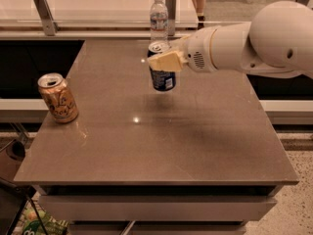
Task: Move pepsi can near orange can
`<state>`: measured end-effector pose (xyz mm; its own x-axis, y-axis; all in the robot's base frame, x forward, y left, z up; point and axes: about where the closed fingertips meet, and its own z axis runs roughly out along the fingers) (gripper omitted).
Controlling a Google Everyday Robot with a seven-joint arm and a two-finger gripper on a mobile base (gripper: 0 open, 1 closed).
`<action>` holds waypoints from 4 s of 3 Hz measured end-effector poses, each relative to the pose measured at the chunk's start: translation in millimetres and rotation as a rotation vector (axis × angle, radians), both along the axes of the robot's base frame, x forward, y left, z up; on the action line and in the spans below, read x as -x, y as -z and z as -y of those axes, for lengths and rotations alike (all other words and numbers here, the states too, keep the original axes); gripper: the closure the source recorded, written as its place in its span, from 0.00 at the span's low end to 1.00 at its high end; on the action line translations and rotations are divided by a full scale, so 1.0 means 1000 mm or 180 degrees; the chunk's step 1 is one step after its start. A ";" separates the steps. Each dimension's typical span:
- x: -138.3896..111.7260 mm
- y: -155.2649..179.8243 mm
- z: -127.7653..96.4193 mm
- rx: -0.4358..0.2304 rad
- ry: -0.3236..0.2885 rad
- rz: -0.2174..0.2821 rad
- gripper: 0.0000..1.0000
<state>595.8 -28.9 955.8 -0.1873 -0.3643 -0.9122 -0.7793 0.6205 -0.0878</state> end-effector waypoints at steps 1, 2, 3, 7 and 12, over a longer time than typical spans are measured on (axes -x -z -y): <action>0.012 0.010 -0.037 -0.0120 -0.0049 -0.0025 1.00; 0.027 0.017 -0.066 -0.0370 -0.0144 -0.0072 1.00; 0.045 0.020 -0.089 -0.0526 -0.0226 -0.0102 1.00; 0.075 0.066 -0.141 -0.0510 -0.0447 -0.0263 0.82; 0.080 0.061 -0.148 -0.0482 -0.0490 -0.0230 0.00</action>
Offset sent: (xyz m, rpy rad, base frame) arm -0.0447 0.0952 -0.0269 0.2279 0.0473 0.0775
